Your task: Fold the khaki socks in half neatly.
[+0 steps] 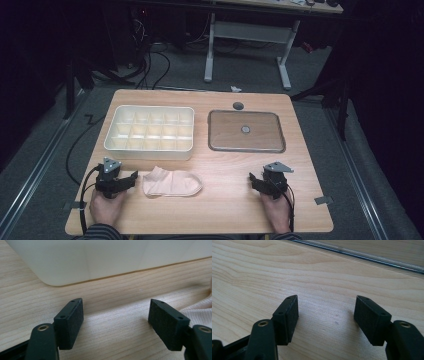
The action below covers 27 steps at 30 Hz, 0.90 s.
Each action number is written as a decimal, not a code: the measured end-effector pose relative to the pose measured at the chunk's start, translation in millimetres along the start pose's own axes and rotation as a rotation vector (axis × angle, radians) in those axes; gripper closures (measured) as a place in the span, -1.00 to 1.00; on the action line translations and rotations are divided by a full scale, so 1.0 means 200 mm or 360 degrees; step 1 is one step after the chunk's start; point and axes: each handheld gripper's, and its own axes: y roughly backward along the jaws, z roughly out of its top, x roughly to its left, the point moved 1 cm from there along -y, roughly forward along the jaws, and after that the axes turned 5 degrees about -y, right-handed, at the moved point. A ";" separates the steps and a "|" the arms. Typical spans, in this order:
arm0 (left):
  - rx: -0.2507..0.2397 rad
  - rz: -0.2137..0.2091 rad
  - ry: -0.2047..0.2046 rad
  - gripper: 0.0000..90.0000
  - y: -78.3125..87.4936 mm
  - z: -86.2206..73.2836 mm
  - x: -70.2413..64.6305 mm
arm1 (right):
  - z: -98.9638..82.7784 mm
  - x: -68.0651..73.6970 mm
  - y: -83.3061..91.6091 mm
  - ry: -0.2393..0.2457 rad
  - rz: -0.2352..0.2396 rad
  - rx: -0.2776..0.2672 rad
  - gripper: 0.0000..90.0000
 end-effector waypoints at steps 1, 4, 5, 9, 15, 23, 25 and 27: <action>0.0003 0.0003 -0.0007 -0.36 0.00 0.00 0.00 | 0.00 0.00 0.00 0.0002 0.0001 0.0000 -0.19; -0.0002 -0.0002 0.0004 -0.36 0.00 0.00 0.00 | 0.00 0.00 0.00 0.0001 0.0001 0.0000 -0.19; -0.0003 -0.0005 0.0006 -0.36 0.00 0.00 0.00 | 0.00 0.00 0.00 0.0001 0.0001 0.0000 -0.19; -0.0005 -0.0009 0.0010 -0.36 0.00 0.00 0.00 | 0.00 0.00 0.00 0.0001 0.0001 0.0000 -0.20; -0.0009 -0.0017 0.0023 -0.36 0.00 0.00 0.01 | 0.00 0.00 0.00 0.0004 0.0001 -0.0001 -0.20; -0.0010 -0.0023 0.0035 -0.35 0.00 0.00 0.01 | 0.00 0.00 0.00 0.0006 0.0003 -0.0001 -0.20; -0.0011 -0.0025 0.0038 -0.35 0.00 0.00 0.01 | 0.00 0.00 0.00 0.0006 0.0003 -0.0001 -0.20; -0.0015 -0.0028 0.0044 -0.35 0.00 0.00 0.02 | 0.00 0.00 0.00 0.0007 0.0002 -0.0001 -0.20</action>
